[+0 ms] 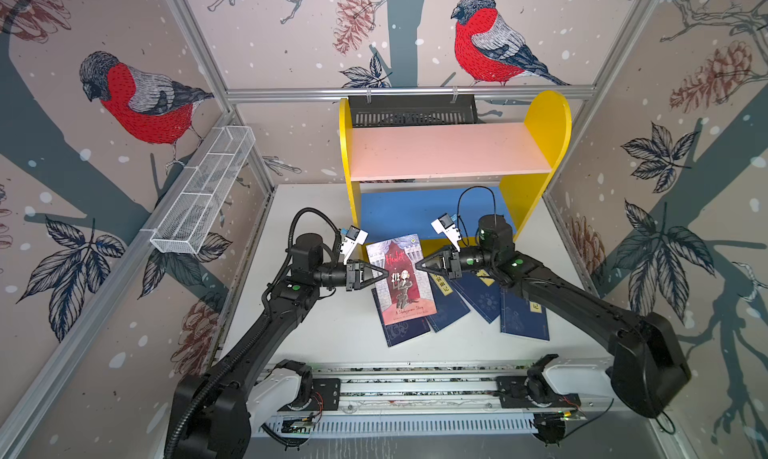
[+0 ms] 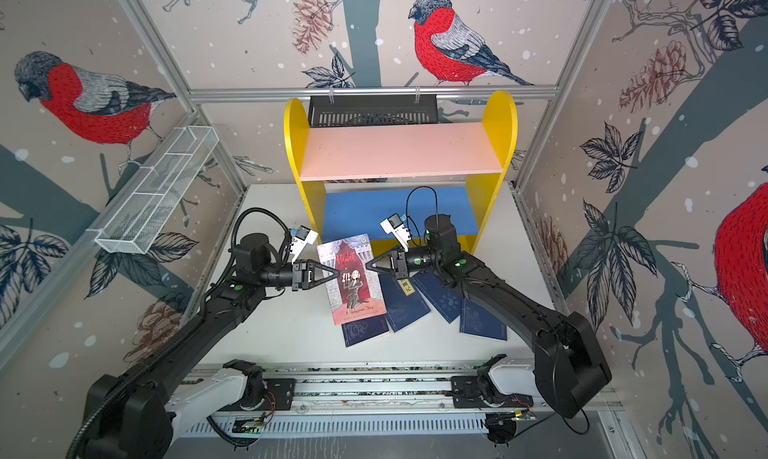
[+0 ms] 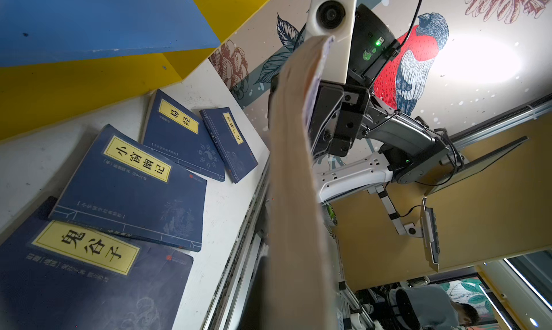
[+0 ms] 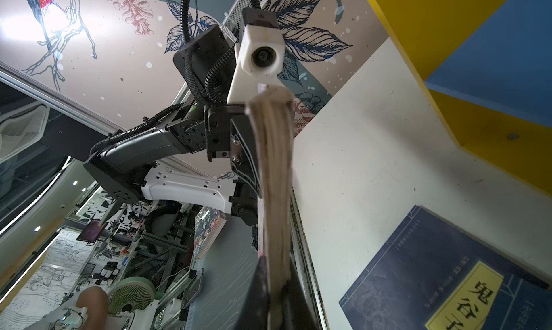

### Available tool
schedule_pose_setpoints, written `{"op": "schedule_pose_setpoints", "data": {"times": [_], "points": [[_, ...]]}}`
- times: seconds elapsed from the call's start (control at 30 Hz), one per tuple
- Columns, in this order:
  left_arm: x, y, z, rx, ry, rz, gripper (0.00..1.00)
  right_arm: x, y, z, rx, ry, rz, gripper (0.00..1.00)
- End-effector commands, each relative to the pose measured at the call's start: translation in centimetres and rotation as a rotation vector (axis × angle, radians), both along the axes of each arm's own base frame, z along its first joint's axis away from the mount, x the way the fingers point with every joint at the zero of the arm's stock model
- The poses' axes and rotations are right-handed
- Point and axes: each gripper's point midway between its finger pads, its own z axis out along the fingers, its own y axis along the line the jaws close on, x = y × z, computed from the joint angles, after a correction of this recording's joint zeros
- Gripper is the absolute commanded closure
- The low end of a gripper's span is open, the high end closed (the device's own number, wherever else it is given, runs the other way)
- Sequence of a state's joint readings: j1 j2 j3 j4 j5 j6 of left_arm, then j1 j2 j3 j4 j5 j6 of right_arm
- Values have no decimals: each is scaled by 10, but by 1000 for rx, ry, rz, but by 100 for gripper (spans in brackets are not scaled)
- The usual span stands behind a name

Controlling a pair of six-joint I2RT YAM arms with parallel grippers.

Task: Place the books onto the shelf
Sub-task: 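Lift the Hamlet book upright with the right gripper while the left gripper follows, then carry the Hamlet book toward the shelf with the right gripper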

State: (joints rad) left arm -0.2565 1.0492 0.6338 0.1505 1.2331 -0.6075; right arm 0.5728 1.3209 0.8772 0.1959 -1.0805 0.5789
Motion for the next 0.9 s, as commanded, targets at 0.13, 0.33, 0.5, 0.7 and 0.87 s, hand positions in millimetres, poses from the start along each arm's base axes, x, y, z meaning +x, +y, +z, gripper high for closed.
{"op": "schedule_pose_setpoints", "data": {"times": [0.13, 0.33, 0.5, 0.7, 0.87], "points": [[7, 2, 13, 12, -100, 60, 100, 14, 4, 5, 2, -52, -56, 51], [16, 7, 23, 64, -179, 124, 100, 38, -30, 16, 11, -89, -258, 32], [33, 13, 35, 111, -222, 213, 100, 35, -56, 23, 42, -97, -375, 21], [47, 26, 71, 24, -208, 321, 100, 9, -57, 20, 127, -45, -372, 18], [63, 49, 86, -90, -131, 438, 100, -14, -43, 22, 174, -43, -362, 16]]}}
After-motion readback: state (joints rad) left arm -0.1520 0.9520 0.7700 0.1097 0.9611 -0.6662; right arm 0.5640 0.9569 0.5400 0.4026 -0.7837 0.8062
